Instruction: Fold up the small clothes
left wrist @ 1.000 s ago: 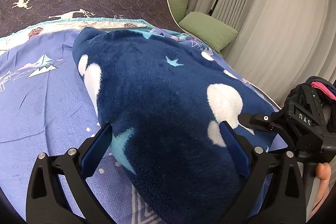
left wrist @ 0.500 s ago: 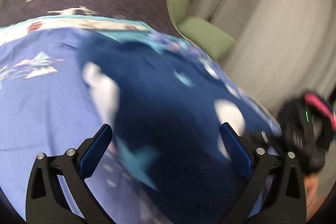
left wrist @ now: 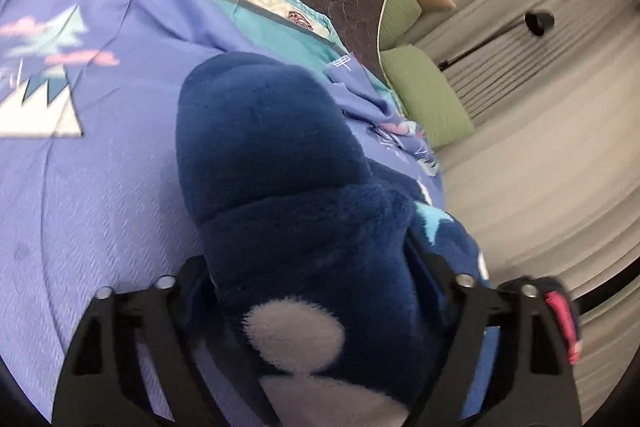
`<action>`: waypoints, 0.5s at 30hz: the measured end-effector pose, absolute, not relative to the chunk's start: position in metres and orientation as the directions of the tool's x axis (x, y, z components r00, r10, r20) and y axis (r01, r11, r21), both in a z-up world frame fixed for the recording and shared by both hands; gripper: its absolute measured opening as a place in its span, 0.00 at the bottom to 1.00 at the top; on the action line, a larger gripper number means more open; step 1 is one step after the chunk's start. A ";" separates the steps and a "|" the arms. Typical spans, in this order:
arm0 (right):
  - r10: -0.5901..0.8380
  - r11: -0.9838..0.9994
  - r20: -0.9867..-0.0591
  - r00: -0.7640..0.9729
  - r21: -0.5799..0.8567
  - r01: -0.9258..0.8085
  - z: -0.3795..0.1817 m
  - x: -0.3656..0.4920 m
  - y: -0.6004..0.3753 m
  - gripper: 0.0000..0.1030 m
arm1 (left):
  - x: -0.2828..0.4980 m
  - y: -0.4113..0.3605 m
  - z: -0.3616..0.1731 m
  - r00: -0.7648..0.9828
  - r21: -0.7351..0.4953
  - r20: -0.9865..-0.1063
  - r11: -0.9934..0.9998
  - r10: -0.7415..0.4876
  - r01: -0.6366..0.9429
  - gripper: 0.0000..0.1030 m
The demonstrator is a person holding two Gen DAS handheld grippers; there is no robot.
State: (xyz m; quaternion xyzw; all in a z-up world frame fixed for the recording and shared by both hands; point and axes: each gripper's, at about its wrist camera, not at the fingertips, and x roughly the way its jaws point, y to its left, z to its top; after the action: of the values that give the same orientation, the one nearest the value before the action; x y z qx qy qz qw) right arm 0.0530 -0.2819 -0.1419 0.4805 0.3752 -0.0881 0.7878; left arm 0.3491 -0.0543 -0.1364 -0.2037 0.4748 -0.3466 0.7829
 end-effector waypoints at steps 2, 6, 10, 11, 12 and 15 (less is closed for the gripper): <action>0.204 0.551 -0.670 0.713 0.681 0.482 -0.138 0.050 -0.282 0.85 | 0.340 -0.054 -0.124 0.340 -0.615 -0.585 0.676 -0.736 0.406 0.55; 0.152 0.659 -0.672 0.725 0.615 0.433 -0.112 0.052 -0.282 0.67 | 0.319 -0.048 -0.084 0.411 -0.555 -0.553 0.688 -0.725 0.467 0.49; 0.140 0.766 -0.617 0.774 0.563 0.309 -0.066 0.073 -0.283 0.54 | 0.297 -0.033 -0.028 0.515 -0.459 -0.512 0.725 -0.688 0.513 0.49; 0.151 0.788 -0.598 0.787 0.554 0.270 -0.052 0.085 -0.285 0.53 | 0.296 -0.029 -0.017 0.535 -0.449 -0.499 0.732 -0.681 0.513 0.49; 0.158 0.802 -0.587 0.794 0.545 0.243 -0.042 0.095 -0.285 0.53 | 0.297 -0.021 -0.003 0.563 -0.440 -0.480 0.740 -0.673 0.509 0.49; 0.206 0.849 -0.544 0.813 0.512 0.127 -0.003 0.142 -0.286 0.53 | 0.306 0.005 0.029 0.632 -0.430 -0.440 0.767 -0.638 0.476 0.50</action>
State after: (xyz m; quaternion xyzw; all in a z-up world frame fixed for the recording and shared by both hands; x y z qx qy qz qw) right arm 0.1424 -0.2860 -0.0028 0.2736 0.3047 0.0217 0.9120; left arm 0.3056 0.0047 0.0293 -0.1378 0.2946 -0.3122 0.8926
